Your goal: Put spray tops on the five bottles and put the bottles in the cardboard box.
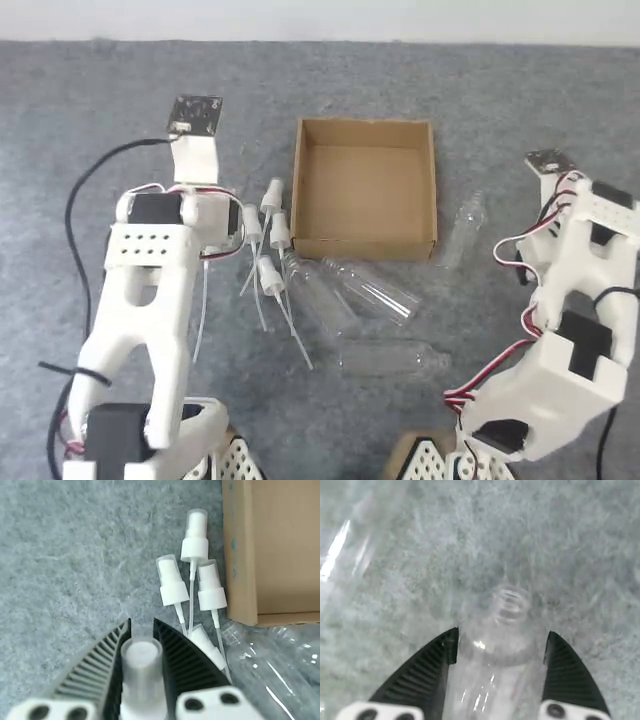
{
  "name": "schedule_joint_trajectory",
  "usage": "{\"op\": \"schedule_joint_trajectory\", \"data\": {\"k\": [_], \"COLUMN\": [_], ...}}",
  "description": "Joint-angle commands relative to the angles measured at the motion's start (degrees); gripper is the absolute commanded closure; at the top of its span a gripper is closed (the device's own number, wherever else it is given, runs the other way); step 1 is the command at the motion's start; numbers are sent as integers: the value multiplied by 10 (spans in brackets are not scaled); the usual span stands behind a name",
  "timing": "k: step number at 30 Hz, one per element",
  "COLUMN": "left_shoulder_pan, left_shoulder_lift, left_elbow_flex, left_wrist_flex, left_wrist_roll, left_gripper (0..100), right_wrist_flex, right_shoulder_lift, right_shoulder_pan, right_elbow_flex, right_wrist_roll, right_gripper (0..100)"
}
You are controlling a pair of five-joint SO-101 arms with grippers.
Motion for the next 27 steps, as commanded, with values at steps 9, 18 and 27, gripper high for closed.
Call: {"op": "schedule_joint_trajectory", "data": {"k": [9, 18, 27], "left_shoulder_pan": [1, 2, 4], "left_shoulder_lift": [-29, -29, -36], "left_elbow_flex": [23, 24, 10], "left_wrist_flex": [-40, -40, -40], "left_wrist_roll": [-4, -4, -1], "left_gripper": [988, 988, 988], "right_wrist_flex": [31, -45, 33], "right_shoulder_lift": [-28, -27, -97], "right_shoulder_pan": [-9, -39, 3], "right_elbow_flex": [-7, 60, -44], "right_wrist_roll": [-5, -10, -11], "right_gripper": [705, 915, 992]}}
